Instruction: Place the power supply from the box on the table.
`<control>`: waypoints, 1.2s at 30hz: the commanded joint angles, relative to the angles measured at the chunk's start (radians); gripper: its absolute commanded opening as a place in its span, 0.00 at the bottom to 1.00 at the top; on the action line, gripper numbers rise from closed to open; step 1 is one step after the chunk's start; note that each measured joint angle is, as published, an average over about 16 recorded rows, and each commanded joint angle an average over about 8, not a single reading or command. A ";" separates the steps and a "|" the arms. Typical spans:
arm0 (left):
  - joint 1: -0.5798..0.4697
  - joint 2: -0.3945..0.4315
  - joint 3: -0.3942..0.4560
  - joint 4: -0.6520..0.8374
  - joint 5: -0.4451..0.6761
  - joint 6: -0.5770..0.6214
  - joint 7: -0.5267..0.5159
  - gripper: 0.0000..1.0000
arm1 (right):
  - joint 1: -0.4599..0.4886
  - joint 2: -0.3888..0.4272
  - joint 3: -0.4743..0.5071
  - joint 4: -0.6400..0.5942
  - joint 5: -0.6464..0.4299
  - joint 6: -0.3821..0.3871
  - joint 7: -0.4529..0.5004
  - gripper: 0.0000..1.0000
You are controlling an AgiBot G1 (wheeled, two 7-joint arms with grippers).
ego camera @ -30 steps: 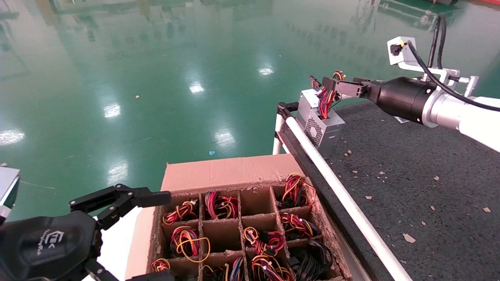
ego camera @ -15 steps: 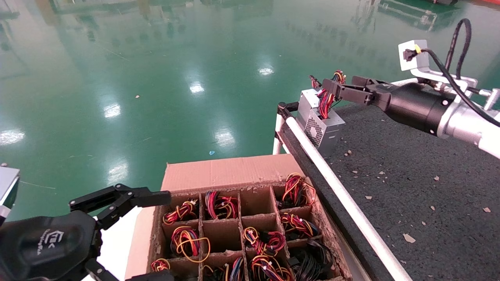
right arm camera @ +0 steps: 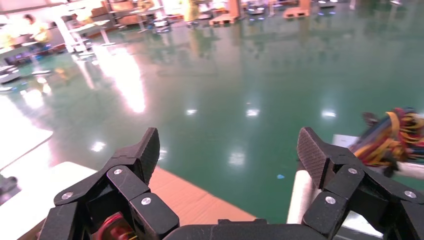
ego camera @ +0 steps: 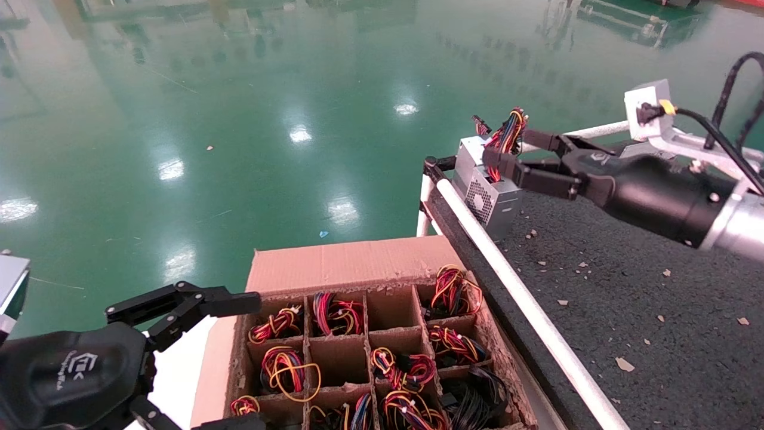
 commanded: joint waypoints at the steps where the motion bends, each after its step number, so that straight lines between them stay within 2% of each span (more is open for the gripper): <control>1: 0.000 0.000 0.000 0.000 0.000 0.000 0.000 1.00 | -0.027 0.016 0.003 0.042 0.020 -0.019 0.000 1.00; 27: 0.000 0.000 0.000 0.000 0.000 0.000 0.000 1.00 | -0.379 0.229 0.038 0.595 0.277 -0.264 0.006 1.00; 36: 0.000 0.000 0.000 0.000 0.000 0.000 0.000 1.00 | -0.443 0.269 0.044 0.700 0.325 -0.309 0.007 1.00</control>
